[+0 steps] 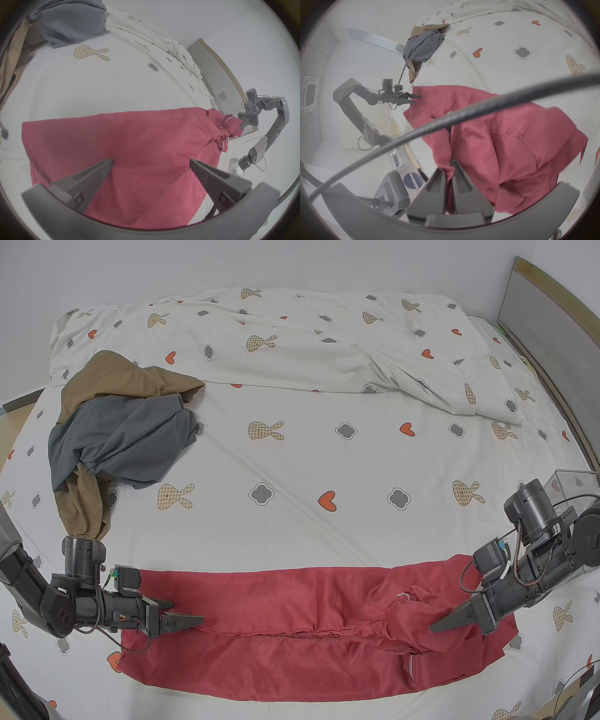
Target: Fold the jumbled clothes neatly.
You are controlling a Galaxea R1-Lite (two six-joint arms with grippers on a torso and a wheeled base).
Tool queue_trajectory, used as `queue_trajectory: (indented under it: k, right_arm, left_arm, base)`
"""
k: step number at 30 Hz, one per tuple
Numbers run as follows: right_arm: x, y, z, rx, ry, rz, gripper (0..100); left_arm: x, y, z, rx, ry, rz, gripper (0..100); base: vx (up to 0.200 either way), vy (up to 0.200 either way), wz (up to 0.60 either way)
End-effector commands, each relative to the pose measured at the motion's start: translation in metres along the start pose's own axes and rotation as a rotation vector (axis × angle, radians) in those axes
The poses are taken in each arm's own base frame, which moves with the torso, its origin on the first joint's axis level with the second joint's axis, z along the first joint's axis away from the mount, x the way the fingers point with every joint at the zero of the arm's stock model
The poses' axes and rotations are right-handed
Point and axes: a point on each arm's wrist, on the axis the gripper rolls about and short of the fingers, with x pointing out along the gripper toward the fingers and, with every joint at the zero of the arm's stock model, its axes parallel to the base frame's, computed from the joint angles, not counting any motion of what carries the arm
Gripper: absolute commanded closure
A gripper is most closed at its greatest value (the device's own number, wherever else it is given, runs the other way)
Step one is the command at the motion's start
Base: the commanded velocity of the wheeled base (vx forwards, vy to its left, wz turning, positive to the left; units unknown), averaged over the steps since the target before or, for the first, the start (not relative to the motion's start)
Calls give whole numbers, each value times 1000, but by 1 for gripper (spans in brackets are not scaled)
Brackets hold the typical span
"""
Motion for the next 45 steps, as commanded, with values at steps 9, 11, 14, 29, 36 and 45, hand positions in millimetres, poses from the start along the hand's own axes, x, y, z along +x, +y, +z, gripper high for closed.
queue_trajectory:
  k: [9,11,14,29,36,45]
  right_arm:
    - [26,-40,19,70,7,-28,0]
    - [24,-39,19,69,-2,-28,0]
    - [15,-37,19,64,-30,-37,0]
    - [-55,-73,-53,396,-273,-48,0]
    - [-14,-119,-55,401,-295,39,0]
    - [-6,-145,-57,460,-331,22,0]
  left_arm:
    - [3,5,6,-2,-11,6,0]
    - [1,4,8,6,-21,7,0]
    - [-1,3,12,16,-35,8,0]
    - [-41,-49,64,28,-250,-109,0]
    - [-29,-49,70,-121,-193,-281,0]
    - [-19,-38,62,-161,-156,-274,0]
  base:
    - [0,0,0]
    - [0,0,0]
    - [0,0,0]
    - [0,0,0]
    - [0,0,0]
    - [0,0,0]
